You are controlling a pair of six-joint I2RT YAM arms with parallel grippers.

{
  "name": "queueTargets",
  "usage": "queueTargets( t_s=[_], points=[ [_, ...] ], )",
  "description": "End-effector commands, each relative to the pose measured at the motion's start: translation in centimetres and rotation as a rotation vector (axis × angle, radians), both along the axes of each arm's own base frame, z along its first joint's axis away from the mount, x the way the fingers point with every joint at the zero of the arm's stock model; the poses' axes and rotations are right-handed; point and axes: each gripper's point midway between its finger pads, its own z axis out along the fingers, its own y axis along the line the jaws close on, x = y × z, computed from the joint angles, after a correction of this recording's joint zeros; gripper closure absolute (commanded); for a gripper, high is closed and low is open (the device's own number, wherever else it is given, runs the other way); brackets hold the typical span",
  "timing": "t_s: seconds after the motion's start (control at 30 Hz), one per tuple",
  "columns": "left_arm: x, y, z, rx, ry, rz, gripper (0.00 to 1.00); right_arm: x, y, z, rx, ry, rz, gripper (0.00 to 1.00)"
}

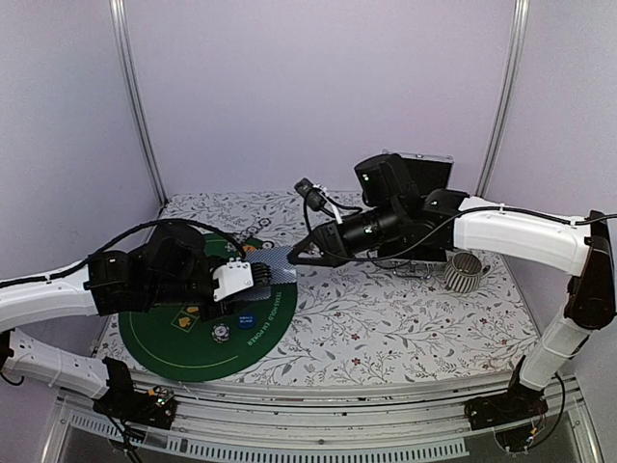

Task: Distribute texas hold em gaming equipment
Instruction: Distribute the poker card in the big blind area.

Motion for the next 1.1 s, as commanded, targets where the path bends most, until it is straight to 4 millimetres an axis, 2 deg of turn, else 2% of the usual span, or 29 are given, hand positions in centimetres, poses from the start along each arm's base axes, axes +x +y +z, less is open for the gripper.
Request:
queueTargets(
  t_s=[0.0,0.27,0.4,0.5,0.6,0.7,0.83,0.93,1.07],
  points=[
    [0.2,0.0,0.7,-0.039,-0.005,0.008,0.51,-0.1,-1.8,3.8,0.074,-0.030,-0.008,0.98],
    [0.2,0.2,0.8,-0.047,-0.001,0.015,0.52,0.9,-3.8,6.7,0.118,-0.078,-0.080,0.98],
    [0.0,0.3,1.2,-0.062,-0.001,0.016,0.52,2.8,-5.8,8.1,0.129,-0.124,-0.188,0.98],
    [0.0,0.3,1.3,-0.070,0.002,0.017,0.52,4.9,-7.3,8.0,0.120,-0.125,-0.279,0.98],
    [-0.1,0.3,1.4,-0.074,0.004,0.019,0.52,6.4,-8.0,7.2,0.106,-0.123,-0.328,0.98],
    [0.0,0.5,1.7,-0.077,0.001,0.025,0.52,7.5,-8.0,6.6,0.103,-0.113,-0.341,0.98],
    [-0.1,0.5,1.9,-0.082,0.002,0.027,0.52,10.2,-7.6,6.2,0.097,-0.114,-0.362,0.98],
    [-0.2,0.5,1.9,-0.087,0.013,0.029,0.52,12.1,-6.7,6.0,0.089,-0.135,-0.369,0.98],
    [-0.4,0.7,2.2,-0.101,0.018,0.031,0.52,15.2,-4.7,4.8,0.086,-0.156,-0.365,0.98]
  ],
)
